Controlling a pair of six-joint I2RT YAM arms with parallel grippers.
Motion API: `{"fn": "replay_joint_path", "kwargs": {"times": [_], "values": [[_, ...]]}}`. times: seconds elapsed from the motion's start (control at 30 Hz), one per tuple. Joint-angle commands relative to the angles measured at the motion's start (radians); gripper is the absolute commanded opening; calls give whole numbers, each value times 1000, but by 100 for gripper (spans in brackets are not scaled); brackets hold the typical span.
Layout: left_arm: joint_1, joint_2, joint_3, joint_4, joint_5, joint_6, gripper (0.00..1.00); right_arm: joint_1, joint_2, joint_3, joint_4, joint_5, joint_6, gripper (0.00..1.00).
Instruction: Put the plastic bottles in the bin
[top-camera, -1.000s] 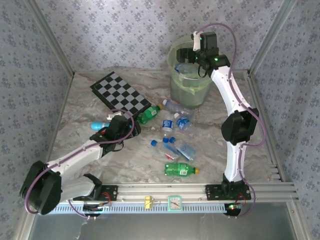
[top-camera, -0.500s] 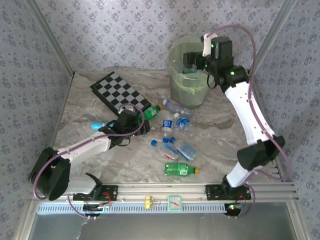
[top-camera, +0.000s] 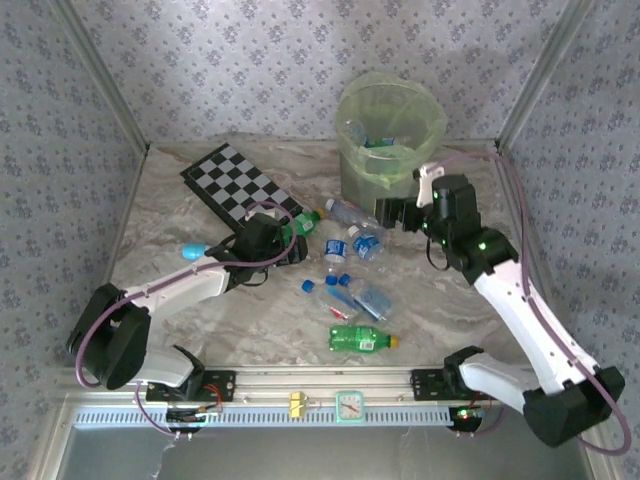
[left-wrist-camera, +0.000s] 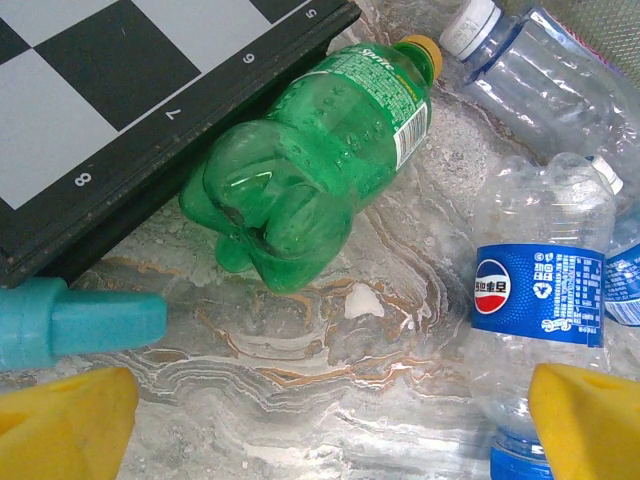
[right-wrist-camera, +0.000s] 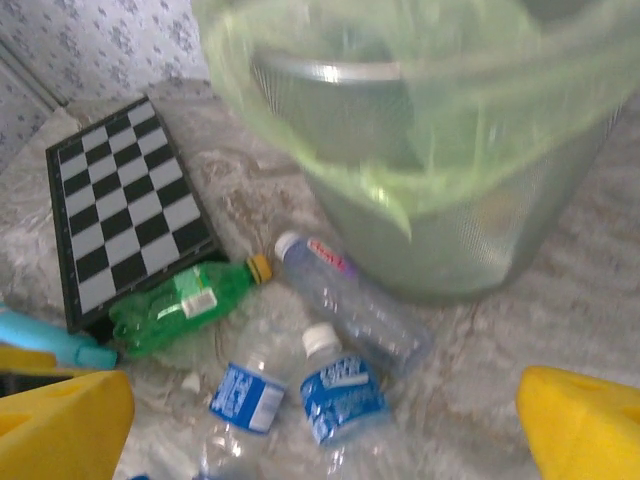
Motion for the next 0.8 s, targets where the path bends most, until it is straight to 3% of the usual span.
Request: {"fn": "replay_joint_path", "kwargs": {"times": [0.0, 0.23, 0.43, 0.77], "values": [[-6, 4, 22, 11, -24, -15, 100, 28, -32, -100, 18, 36, 123, 100], [-6, 3, 18, 8, -45, -21, 100, 130, 27, -218, -61, 57, 250, 100], [-3, 12, 10, 12, -52, -23, 100, 206, 130, -235, -108, -43, 192, 96], [0, 31, 15, 20, -48, -26, 100, 260, 242, -266, -162, -88, 135, 88]]}}
